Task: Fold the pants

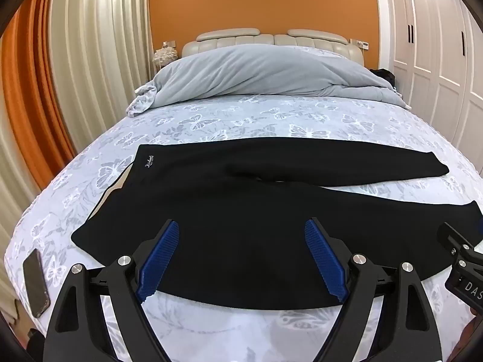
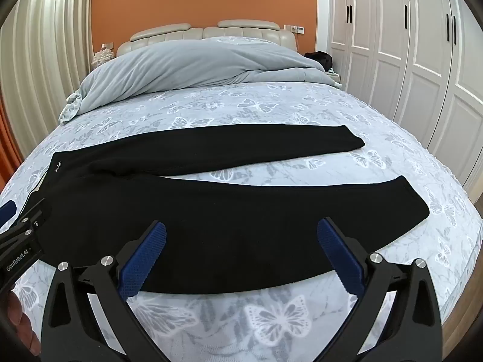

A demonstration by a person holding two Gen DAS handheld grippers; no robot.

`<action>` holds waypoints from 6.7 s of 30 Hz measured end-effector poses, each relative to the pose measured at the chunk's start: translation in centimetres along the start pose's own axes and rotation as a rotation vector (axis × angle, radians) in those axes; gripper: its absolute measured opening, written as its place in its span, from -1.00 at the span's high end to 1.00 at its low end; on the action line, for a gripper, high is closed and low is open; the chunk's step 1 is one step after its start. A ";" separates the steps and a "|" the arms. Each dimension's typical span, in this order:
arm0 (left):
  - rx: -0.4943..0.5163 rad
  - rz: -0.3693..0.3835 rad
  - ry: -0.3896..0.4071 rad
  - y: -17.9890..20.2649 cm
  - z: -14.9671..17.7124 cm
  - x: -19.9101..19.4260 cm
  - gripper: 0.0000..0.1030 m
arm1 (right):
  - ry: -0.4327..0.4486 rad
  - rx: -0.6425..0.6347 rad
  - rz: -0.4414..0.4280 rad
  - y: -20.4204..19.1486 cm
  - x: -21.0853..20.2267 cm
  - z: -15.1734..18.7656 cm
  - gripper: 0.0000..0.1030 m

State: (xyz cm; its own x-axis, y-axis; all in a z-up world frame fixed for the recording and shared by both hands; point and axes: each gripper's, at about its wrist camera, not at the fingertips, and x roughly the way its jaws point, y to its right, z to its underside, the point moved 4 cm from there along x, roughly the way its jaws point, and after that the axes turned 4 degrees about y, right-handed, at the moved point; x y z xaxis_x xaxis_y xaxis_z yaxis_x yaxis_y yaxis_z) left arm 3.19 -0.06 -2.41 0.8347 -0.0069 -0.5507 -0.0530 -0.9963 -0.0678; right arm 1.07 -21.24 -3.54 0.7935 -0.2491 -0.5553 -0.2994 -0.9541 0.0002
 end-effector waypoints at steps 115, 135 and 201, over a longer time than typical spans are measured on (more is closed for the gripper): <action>-0.244 0.119 -0.257 -14.6 -9.6 15.9 -0.78 | -0.203 -0.004 -0.055 15.3 17.8 -10.2 -0.91; -0.303 -0.107 -0.357 -24.9 -9.0 36.7 0.43 | -0.283 0.077 0.020 22.0 38.8 -13.2 0.32; -0.914 0.344 -0.506 -24.5 5.5 14.9 0.90 | -0.307 0.659 -0.111 29.9 17.5 1.3 0.83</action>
State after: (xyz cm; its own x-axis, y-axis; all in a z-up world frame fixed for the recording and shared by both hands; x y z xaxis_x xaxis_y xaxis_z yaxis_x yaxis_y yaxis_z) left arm 13.89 24.71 -13.48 0.5208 -0.4682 -0.7138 0.3610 -0.6370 0.6811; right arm 5.34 -53.88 -14.32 0.6828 -0.0067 -0.7306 -0.5588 -0.6490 -0.5163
